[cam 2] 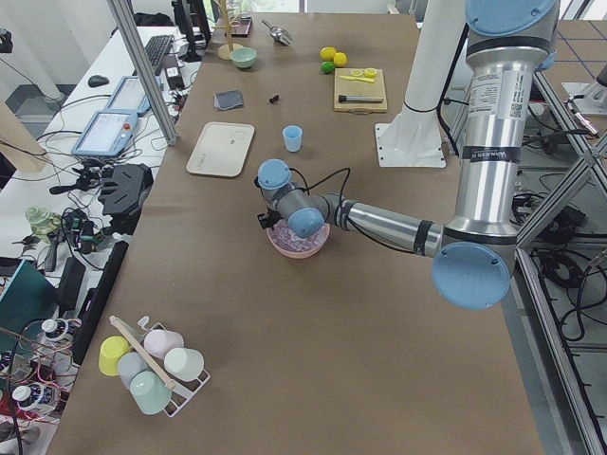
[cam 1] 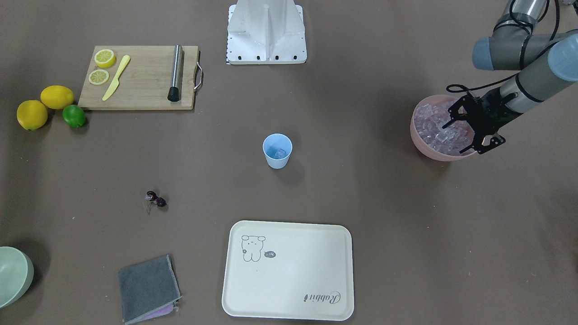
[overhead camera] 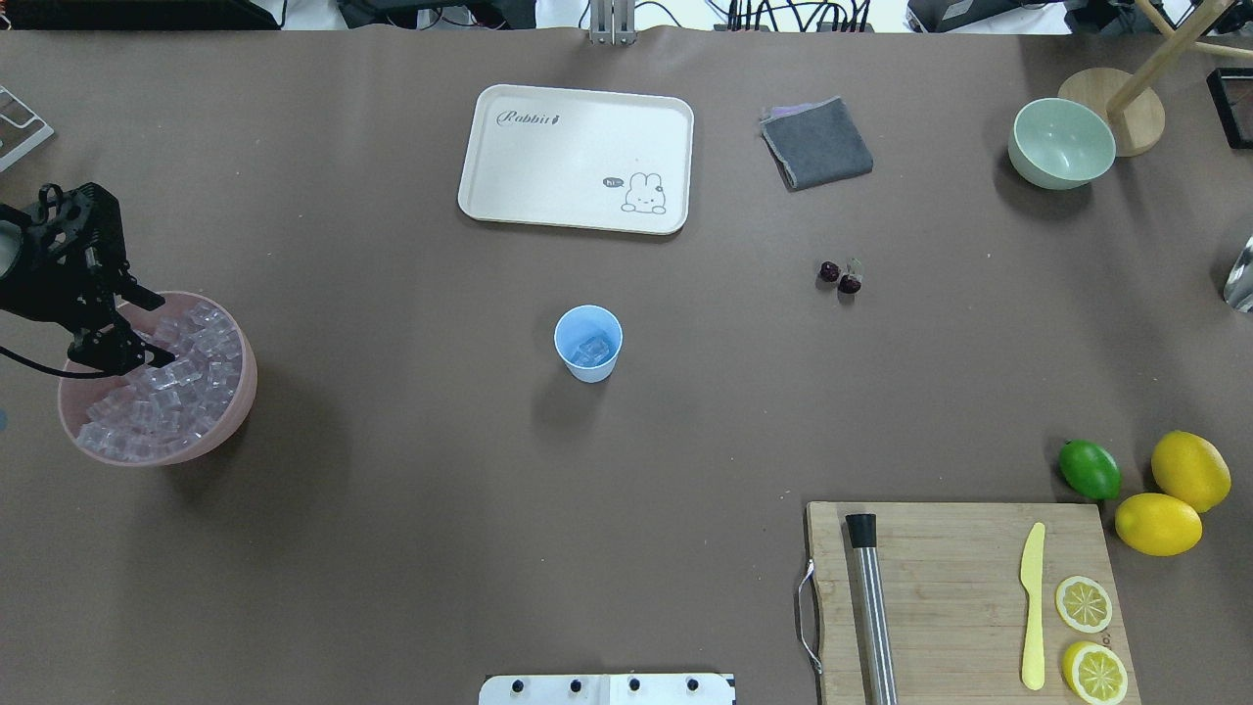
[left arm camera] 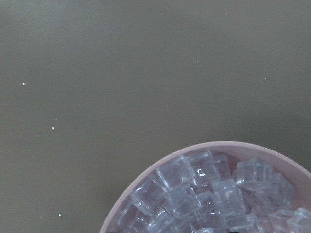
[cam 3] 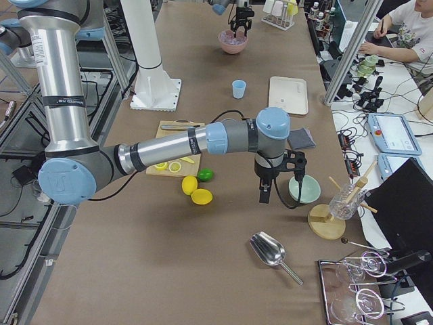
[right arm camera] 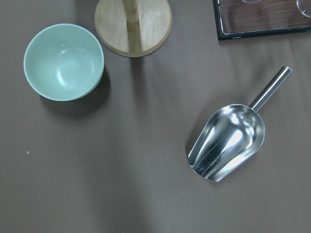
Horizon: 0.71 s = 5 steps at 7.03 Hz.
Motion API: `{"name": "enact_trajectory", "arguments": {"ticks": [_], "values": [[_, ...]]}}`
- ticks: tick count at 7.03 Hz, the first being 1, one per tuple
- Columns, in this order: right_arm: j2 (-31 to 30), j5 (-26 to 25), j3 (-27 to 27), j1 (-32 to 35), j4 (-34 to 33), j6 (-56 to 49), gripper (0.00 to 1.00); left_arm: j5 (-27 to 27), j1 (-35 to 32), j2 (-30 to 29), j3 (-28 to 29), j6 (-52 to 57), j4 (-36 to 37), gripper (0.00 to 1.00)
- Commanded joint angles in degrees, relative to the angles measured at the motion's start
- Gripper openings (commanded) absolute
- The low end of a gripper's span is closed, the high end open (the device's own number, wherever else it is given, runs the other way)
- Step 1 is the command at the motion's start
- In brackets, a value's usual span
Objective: Put ice and cherries in cup
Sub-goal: 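Lower the left gripper into the bowl and grasp another ice cube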
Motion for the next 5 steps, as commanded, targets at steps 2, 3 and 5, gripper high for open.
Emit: {"name": "enact_trajectory", "arguments": {"ticks": [2, 3, 5], "values": [[0.0, -0.2, 0.0, 0.0, 0.0, 0.2, 1.00, 2.7, 2.1, 1.0, 0.1, -0.1, -0.6, 0.78], [0.1, -0.2, -0.2, -0.1, 0.0, 0.3, 1.00, 2.9, 2.3, 1.0, 0.1, 0.0, -0.6, 0.77], [0.1, -0.2, -0.5, -0.1, 1.2, 0.4, 1.00, 2.3, 2.3, 1.2, -0.1, 0.0, -0.6, 0.76]]}}
